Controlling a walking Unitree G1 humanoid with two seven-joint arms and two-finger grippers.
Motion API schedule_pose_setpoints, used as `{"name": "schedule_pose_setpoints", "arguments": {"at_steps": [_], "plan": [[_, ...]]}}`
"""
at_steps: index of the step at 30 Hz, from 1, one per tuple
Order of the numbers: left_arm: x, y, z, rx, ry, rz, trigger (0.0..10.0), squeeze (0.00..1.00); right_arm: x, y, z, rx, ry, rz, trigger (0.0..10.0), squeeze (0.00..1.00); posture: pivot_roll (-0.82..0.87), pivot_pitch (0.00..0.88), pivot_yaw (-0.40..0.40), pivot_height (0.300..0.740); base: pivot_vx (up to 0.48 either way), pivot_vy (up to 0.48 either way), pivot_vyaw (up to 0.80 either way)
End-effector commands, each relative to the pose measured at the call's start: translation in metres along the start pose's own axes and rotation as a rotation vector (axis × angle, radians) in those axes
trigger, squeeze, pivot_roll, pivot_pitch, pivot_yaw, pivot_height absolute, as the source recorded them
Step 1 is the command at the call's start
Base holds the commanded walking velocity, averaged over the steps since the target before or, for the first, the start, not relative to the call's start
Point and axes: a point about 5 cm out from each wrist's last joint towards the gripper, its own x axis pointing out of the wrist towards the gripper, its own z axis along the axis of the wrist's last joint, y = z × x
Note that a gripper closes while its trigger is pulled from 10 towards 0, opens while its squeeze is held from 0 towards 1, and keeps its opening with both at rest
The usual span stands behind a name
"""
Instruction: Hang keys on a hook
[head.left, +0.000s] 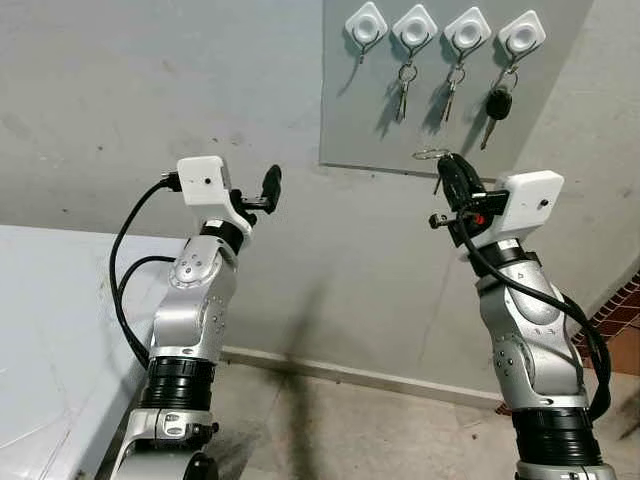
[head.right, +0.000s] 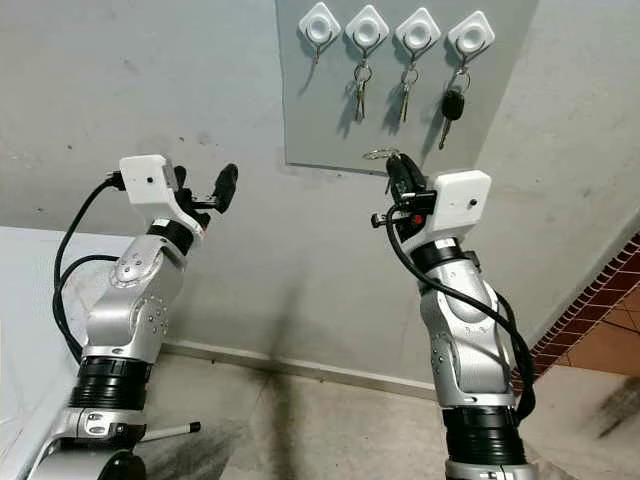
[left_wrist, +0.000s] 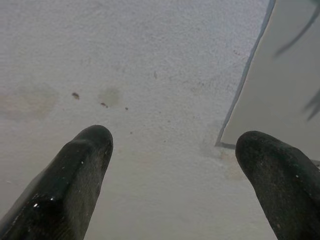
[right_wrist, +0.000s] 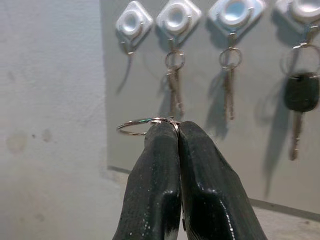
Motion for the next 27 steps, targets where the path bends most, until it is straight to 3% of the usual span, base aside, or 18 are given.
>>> {"name": "schedule_pose_setpoints", "arguments": {"at_steps": [1,11,15,27], "plan": [[-0.002,0.001,0.004,0.007,-0.014,0.013,10.0,0.00,0.004,0.004,0.001,0.009,0.002,0.021,10.0,0.00,-0.04,0.000,-0.005,0.740,0.000,0.000,0.00],[-0.003,-0.011,0.007,0.013,-0.020,-0.040,10.0,0.00,0.016,0.016,-0.003,0.022,0.020,0.136,10.0,0.00,-0.04,0.000,-0.013,0.740,0.000,0.000,0.00],[-0.003,-0.023,0.008,0.035,-0.016,-0.101,10.0,0.00,0.032,0.022,-0.002,0.041,0.001,0.169,10.0,0.00,-0.04,0.001,-0.017,0.740,0.000,0.000,0.00],[-0.008,-0.043,0.010,0.046,-0.009,-0.214,10.0,0.00,0.067,0.024,0.007,0.049,-0.062,0.125,10.0,0.00,-0.03,0.006,-0.021,0.740,0.000,0.000,0.00]]}}
